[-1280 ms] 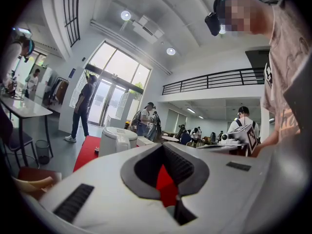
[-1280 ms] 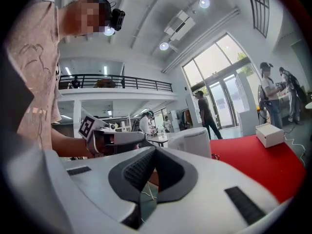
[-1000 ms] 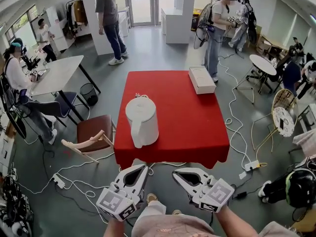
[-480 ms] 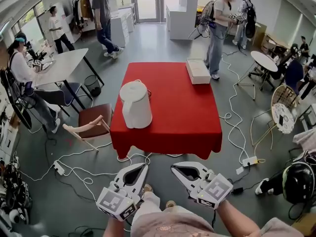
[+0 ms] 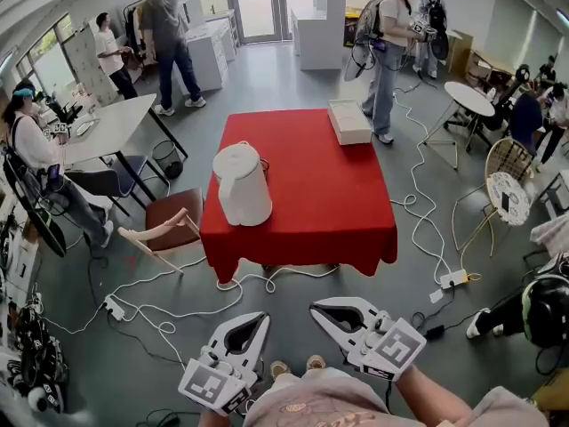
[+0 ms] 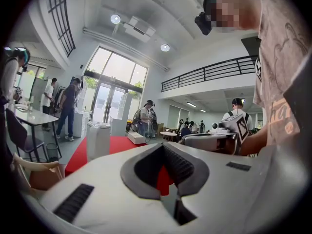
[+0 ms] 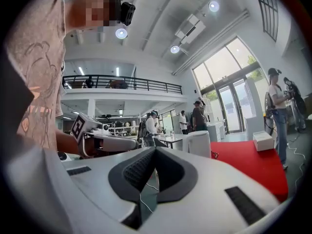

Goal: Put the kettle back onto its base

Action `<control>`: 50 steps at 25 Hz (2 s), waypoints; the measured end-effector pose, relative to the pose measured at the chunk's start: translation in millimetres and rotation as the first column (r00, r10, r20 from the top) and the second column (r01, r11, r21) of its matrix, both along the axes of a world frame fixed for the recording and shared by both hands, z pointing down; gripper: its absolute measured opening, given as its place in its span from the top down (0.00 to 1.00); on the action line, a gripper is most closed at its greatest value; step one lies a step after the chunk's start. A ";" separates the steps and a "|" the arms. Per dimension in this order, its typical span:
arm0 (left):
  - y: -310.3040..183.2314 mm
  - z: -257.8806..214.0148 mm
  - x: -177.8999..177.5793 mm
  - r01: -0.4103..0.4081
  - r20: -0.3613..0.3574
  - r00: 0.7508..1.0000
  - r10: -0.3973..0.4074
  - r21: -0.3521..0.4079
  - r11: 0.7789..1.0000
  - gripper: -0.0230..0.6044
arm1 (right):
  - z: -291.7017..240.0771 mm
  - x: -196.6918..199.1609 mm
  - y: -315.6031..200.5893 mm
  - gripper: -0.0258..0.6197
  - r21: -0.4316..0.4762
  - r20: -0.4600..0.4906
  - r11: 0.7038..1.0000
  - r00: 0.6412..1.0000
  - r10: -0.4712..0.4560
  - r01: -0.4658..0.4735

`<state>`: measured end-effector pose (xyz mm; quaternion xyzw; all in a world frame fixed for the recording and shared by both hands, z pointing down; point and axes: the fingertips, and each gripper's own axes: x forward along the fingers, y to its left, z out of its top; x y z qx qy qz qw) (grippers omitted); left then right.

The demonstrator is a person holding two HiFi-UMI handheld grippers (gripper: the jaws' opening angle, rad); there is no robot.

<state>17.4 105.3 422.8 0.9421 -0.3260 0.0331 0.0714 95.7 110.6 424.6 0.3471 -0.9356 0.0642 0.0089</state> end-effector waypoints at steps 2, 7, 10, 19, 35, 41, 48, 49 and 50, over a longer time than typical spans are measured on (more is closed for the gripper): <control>4.7 -0.7 -0.9 0.004 -0.003 1.000 -0.003 0.005 1.000 0.97 | 1.4 -0.6 5.4 0.95 0.000 0.005 1.000 1.000 0.003 -0.003; 12.5 -5.6 -20.0 -0.001 -0.002 1.000 0.001 0.022 1.000 0.97 | 0.7 -22.2 14.1 0.95 0.014 0.006 1.000 1.000 0.009 -0.009; 19.7 -7.1 -24.5 -0.028 0.019 0.999 0.028 0.020 0.999 0.97 | -6.9 -33.5 16.9 0.95 0.041 -0.023 0.999 0.999 0.037 -0.036; 21.5 -22.1 -26.0 -0.042 -0.020 0.999 0.044 0.068 0.997 0.97 | -28.8 -50.5 26.2 0.95 0.109 0.002 0.992 0.998 0.071 -0.070; 15.1 -29.0 -23.1 -0.032 -0.044 0.998 0.036 0.089 0.996 0.97 | -21.6 -48.0 22.9 0.95 0.102 -0.030 0.991 0.996 0.085 -0.081; 13.3 -29.4 -24.5 -0.024 -0.037 0.999 0.028 0.087 0.996 0.97 | -29.4 -50.6 18.7 0.95 0.132 0.002 0.989 0.997 0.073 -0.073; 8.8 -25.1 -26.4 -0.007 -0.038 0.999 0.010 0.078 0.997 0.97 | -21.6 -51.8 15.1 0.95 0.105 -0.019 0.993 0.999 0.050 -0.048; 8.8 -24.0 -27.6 -0.005 -0.038 0.999 0.008 0.076 0.997 0.97 | -22.3 -52.5 14.8 0.95 0.117 -0.011 0.992 0.999 0.050 -0.049; 8.9 -22.8 -28.8 -0.002 -0.038 0.999 0.005 0.073 0.997 0.97 | -23.6 -53.1 14.5 0.95 0.132 0.000 0.990 0.999 0.050 -0.050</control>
